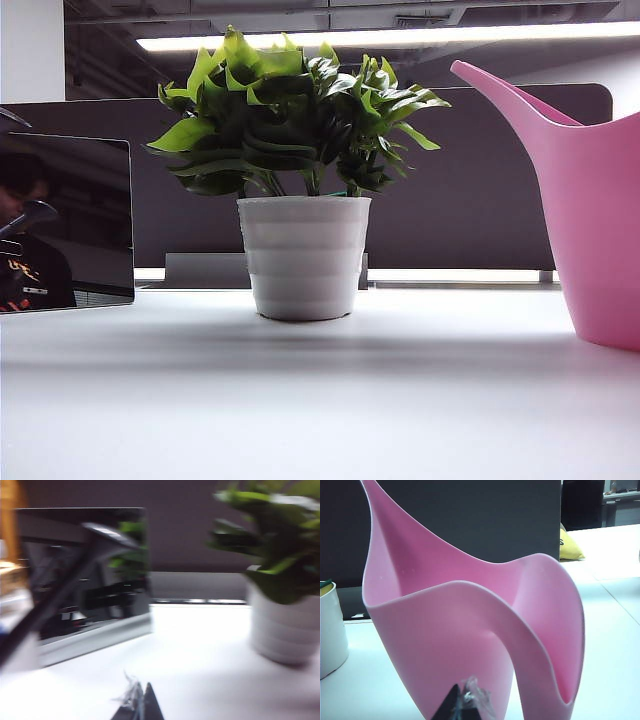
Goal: Pick up the watering can from the table, water the potted plant, and put the can back.
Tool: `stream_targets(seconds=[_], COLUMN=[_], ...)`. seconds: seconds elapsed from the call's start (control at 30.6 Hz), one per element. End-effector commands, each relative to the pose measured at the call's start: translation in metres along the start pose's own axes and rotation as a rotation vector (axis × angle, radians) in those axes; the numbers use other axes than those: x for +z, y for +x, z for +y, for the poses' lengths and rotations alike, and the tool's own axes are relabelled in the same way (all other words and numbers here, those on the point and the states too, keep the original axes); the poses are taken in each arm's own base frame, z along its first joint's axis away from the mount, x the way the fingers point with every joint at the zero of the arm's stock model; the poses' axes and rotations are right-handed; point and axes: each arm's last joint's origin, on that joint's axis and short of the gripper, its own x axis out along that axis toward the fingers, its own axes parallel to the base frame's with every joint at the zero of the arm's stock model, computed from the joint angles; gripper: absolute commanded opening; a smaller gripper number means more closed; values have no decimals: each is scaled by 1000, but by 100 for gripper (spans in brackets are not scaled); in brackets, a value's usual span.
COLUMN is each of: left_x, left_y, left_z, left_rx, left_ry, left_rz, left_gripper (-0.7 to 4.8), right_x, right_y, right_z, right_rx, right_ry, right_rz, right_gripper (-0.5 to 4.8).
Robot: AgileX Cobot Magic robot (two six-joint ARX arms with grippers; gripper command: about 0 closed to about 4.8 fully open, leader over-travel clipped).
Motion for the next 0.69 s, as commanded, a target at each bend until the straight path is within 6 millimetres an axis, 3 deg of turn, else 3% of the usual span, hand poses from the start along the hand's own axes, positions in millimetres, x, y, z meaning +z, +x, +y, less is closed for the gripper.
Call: stream_targets(seconds=[0.03, 0.36, 0.69], left_x=[2, 3, 3], left_y=[0, -7, -9], left_z=[-11, -41, -44], left_rx=[-112, -431, -470], left_ry=[0, -26, -29], left_rz=[-14, -21, -22], left_gripper=[-5, -5, -5], right_x=[1, 1, 1], right_y=[0, 0, 0], right_z=[0, 0, 0], right_rx=[3, 3, 3], right_ry=[-4, -4, -4], right_rz=[-15, -15, -15], right_gripper=[-8, -8, -8])
